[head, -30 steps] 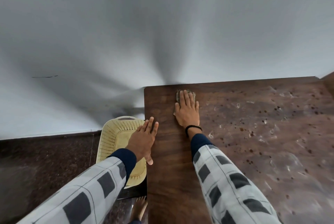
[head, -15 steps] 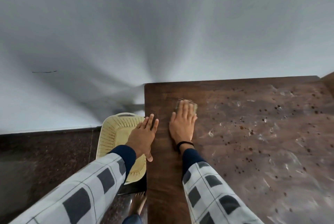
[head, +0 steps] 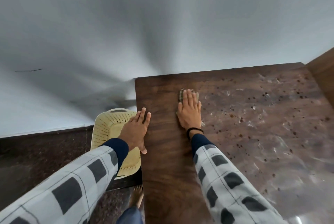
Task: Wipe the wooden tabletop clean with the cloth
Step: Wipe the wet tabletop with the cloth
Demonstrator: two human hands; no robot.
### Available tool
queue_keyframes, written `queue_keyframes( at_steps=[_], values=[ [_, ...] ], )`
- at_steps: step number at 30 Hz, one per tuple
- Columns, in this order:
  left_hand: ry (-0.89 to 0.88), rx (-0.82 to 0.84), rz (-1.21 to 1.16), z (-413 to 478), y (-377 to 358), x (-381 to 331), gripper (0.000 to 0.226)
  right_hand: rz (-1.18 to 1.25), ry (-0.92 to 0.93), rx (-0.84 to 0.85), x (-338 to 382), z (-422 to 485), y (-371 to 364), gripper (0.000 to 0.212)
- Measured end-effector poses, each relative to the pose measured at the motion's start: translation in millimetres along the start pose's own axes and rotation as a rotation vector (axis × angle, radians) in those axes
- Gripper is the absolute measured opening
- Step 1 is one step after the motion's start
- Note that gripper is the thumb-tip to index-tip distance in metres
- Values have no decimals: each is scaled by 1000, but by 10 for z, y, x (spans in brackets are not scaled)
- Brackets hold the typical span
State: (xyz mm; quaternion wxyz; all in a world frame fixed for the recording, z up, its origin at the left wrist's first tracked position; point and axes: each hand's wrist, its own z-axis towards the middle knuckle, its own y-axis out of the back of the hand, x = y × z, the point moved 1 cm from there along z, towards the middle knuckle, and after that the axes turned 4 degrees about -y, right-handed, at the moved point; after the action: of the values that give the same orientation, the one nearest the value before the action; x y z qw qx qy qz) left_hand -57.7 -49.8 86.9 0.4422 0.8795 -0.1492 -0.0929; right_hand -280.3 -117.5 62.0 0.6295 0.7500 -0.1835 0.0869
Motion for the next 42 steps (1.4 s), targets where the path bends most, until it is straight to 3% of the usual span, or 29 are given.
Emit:
queue_keyframes(
  at_steps=[2,3,8,9,12,14,18,20,24,28,31,33,36,37,42],
  values=[
    [1,6,-8,-8,4,-1,163,22,-211,-79,137,-190,-92,61],
    [6,12,-12,-11,5,-3,162,19,-208,-116,226,-359,-181,61],
    [-6,27,5,-39,70,-23,160,-73,305,74,124,-475,-257,59],
    [2,26,3,-49,78,-7,160,-87,276,76,95,-354,-201,59],
    [7,37,6,-80,78,-53,160,-13,-125,-65,44,-322,-130,60],
    [11,36,17,-72,87,-68,159,14,-212,-129,177,-552,-238,61],
    [10,47,2,-59,104,-51,159,-59,278,68,-52,-728,-284,61],
    [9,53,3,-61,115,-50,159,-168,411,114,-266,-481,-93,59],
    [5,57,-3,-82,114,-46,159,-142,231,95,-270,-315,33,60],
    [13,51,-2,-82,122,-49,159,-194,559,164,-427,-992,-191,61],
    [14,55,7,-73,123,-58,159,-296,711,194,-646,-804,-64,61],
    [14,51,11,-81,126,-60,159,-310,589,194,-589,-548,63,62],
    [12,42,-8,-82,108,-45,160,-140,289,145,-421,-546,75,64],
    [16,40,-15,-78,105,-38,160,-118,275,118,-391,-691,4,64],
    [13,28,-9,-69,98,-32,161,-279,722,224,-745,-1242,-126,67]
  ],
)
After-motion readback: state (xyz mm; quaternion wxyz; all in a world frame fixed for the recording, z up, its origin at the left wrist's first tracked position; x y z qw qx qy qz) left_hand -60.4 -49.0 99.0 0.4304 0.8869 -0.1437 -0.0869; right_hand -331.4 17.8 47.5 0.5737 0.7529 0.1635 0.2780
